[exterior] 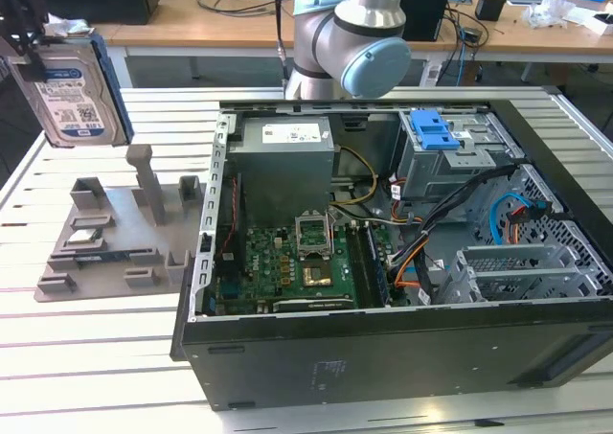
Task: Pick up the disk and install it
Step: 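Pick up the disk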
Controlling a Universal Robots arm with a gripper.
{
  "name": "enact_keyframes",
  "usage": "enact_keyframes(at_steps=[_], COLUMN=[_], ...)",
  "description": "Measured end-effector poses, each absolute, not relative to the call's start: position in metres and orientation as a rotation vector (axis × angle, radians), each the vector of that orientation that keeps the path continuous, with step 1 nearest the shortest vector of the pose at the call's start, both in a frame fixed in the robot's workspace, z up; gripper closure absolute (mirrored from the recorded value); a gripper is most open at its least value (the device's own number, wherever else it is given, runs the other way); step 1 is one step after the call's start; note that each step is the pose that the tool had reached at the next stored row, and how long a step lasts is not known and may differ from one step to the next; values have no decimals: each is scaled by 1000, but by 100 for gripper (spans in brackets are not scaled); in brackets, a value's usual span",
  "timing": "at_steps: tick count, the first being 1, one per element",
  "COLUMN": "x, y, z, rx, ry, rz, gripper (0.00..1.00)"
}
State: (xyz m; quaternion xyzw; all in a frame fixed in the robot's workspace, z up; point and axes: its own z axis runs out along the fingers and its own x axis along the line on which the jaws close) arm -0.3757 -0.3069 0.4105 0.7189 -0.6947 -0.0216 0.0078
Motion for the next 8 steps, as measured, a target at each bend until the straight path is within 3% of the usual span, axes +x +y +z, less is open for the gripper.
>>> enact_keyframes(at_steps=[8], x=[-376], y=[-307], z=[433], rx=[2248], ry=[-2172], rz=[-68], gripper=[63])
